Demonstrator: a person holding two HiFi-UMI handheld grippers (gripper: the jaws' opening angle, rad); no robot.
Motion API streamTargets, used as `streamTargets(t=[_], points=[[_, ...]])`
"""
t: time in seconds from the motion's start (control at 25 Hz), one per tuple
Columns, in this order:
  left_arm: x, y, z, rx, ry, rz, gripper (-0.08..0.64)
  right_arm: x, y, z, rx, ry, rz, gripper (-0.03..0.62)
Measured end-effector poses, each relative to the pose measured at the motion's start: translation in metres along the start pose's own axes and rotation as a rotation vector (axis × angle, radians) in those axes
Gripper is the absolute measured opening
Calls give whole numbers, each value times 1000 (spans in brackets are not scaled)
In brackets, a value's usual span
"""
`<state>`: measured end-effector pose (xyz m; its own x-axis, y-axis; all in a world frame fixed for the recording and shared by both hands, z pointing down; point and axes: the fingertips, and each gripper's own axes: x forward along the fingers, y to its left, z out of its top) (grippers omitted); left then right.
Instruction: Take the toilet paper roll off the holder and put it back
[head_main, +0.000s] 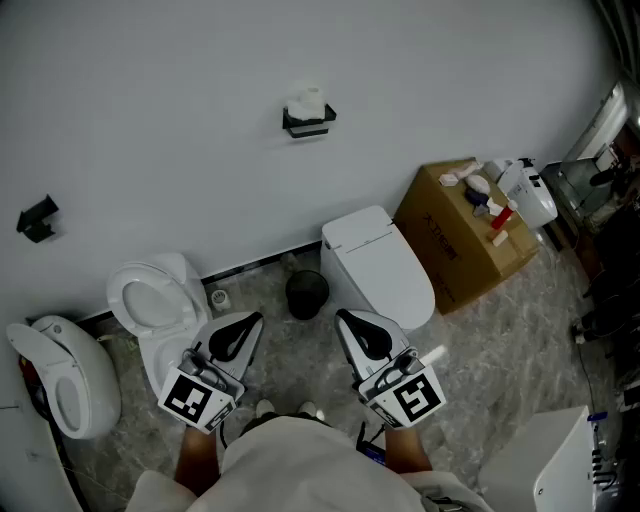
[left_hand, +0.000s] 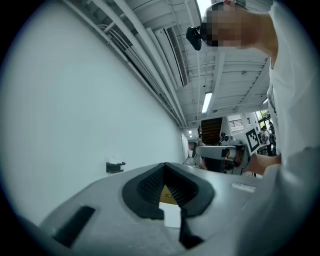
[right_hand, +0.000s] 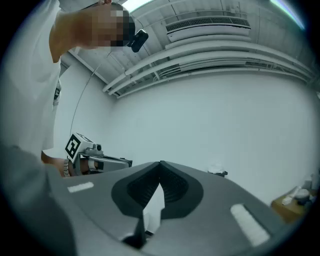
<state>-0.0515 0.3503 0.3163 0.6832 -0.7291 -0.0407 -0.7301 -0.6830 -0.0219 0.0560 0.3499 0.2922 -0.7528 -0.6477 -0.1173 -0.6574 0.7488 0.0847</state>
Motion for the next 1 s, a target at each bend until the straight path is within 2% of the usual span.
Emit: streamTargets(t=[0.52,0.68,1.0], points=[[0,-6,0,7,-2,-19,4,-1,2,0,4,-4,4,0],[-2,-5,3,3,-13,-3,5,-4,2,4,42,-32,19,0],[-2,-5,2,3,-17,17,5,-7,2,2,48,-36,32,0]])
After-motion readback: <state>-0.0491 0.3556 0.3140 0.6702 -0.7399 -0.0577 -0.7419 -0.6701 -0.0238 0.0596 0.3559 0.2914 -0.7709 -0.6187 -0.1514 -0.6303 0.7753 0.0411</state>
